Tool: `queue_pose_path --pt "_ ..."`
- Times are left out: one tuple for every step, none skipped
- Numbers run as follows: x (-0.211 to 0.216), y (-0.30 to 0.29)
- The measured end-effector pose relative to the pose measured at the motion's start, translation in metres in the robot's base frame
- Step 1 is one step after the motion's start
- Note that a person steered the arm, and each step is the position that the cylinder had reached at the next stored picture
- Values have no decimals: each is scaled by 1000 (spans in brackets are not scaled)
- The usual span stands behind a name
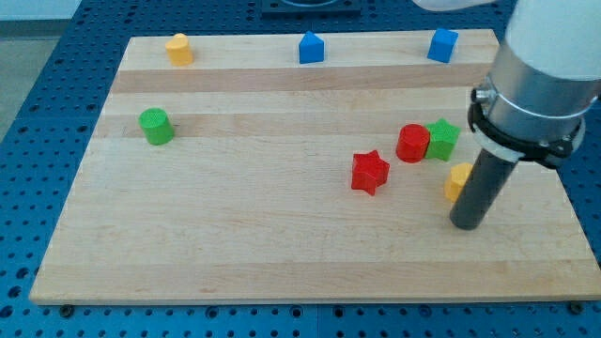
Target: Push the yellow hexagon to green star
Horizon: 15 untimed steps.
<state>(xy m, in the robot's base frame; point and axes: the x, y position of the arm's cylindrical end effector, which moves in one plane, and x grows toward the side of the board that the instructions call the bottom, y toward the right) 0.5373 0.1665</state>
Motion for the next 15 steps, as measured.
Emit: queue_pose_path --pt "-14 -1" --pt "-23 9" --pt "-28 25" --pt "-35 28" --pt "-36 27" --pt "-35 25" --pt "-35 21" --pt "-42 17" --pt "-52 15" --pt "-56 17" --pt "-56 29" --pt "-56 39" --pt "-57 39" --pt "-57 39" --pt "-58 39"
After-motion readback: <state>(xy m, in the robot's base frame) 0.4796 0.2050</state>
